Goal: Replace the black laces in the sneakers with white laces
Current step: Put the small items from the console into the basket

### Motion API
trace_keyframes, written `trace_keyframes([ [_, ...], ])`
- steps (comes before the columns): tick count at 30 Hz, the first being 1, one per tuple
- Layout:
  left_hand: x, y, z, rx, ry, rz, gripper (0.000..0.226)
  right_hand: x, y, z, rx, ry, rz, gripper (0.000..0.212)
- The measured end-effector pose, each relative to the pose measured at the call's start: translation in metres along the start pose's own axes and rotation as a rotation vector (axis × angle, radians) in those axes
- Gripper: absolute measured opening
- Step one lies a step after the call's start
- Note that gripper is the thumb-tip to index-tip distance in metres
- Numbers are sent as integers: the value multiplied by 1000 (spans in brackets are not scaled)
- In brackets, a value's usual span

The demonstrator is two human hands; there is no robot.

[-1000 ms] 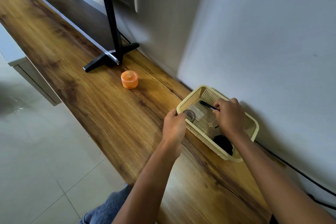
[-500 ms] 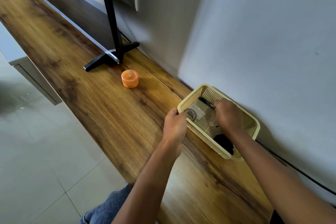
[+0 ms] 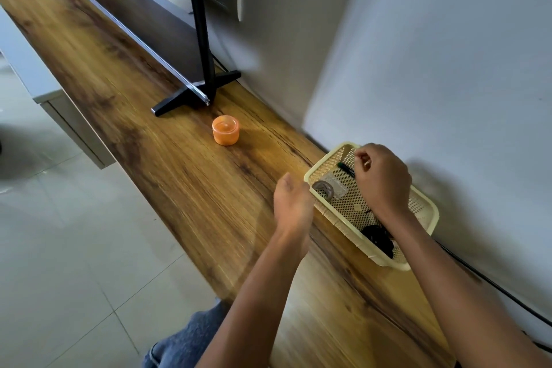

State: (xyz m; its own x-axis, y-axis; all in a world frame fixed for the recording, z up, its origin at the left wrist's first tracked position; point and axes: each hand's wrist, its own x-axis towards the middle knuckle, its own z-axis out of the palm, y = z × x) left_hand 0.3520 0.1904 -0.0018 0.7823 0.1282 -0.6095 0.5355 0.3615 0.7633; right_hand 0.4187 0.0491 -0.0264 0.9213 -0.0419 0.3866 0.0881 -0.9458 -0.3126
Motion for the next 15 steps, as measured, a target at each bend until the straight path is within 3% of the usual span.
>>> trace_keyframes([
  [4, 4, 7, -11, -156, 284, 77, 53, 9, -41, 1, 175, -74, -178, 11],
  [8, 8, 13, -26, -266, 380, 85, 54, 10, -86, 23, 278, -174, -284, 14],
  [11, 9, 18, -33, -284, 439, 75, 52, 13, -116, 45, 242, -275, -346, 22],
  [15, 20, 21, -48, -348, 528, 42, 49, 22, -144, 77, 40, -434, -405, 51],
])
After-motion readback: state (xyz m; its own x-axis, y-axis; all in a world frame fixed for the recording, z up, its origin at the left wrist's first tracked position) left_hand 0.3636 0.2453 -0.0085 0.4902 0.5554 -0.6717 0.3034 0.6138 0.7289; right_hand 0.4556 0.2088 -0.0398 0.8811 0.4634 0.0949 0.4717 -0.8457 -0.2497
